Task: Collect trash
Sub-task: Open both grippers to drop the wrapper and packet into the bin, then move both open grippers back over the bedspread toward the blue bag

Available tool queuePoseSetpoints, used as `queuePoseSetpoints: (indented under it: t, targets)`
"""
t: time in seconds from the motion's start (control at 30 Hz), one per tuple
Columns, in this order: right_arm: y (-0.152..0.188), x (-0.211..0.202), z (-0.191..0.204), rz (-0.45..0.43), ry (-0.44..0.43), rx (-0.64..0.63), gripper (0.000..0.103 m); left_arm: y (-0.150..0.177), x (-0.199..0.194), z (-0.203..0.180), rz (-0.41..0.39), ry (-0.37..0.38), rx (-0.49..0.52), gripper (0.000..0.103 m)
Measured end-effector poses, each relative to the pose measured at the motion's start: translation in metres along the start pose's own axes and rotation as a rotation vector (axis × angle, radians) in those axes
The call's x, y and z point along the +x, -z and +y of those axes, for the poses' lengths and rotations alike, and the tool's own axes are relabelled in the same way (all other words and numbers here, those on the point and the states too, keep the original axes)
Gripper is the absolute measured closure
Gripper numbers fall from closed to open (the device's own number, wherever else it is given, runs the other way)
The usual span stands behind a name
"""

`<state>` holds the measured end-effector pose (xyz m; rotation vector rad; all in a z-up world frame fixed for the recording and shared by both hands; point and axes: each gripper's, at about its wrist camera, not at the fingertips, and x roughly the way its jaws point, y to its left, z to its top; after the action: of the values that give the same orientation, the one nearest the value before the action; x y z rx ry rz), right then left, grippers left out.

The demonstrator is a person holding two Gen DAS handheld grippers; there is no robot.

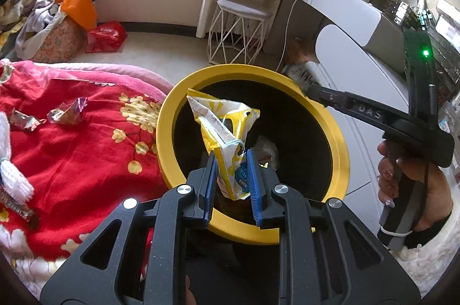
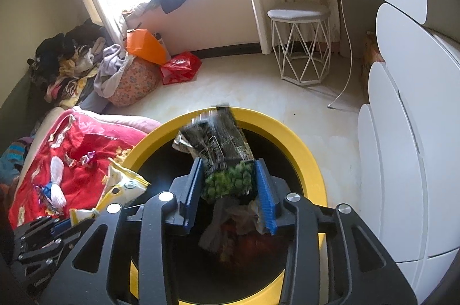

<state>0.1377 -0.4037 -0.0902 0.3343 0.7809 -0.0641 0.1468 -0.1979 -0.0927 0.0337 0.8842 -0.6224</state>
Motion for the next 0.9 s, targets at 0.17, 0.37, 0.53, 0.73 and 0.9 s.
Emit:
queuePoseSetpoints:
  t: [0.17, 0.37, 0.53, 0.73, 0.9]
  targets:
    - [-0.001, -0.001, -0.002, -0.002, 0.003, 0.009, 0.057, -0.004, -0.003, 0.004, -0.019, 0.013, -0.013, 0.072]
    - [-0.002, -0.013, 0.001, -0.035, 0.026, -0.01, 0.045, -0.006, -0.022, 0.008, -0.071, 0.024, -0.057, 0.029]
    - [-0.003, -0.027, 0.011, -0.083, 0.053, -0.049, 0.033, -0.008, -0.042, 0.009, -0.138, 0.004, -0.075, 0.011]
    - [-0.004, -0.045, 0.028, -0.137, 0.06, -0.106, 0.025, -0.008, -0.067, 0.012, -0.215, -0.07, -0.079, 0.011]
    - [-0.005, -0.055, 0.047, -0.161, 0.043, -0.147, 0.023, -0.008, -0.084, 0.017, -0.256, -0.092, -0.088, 0.011]
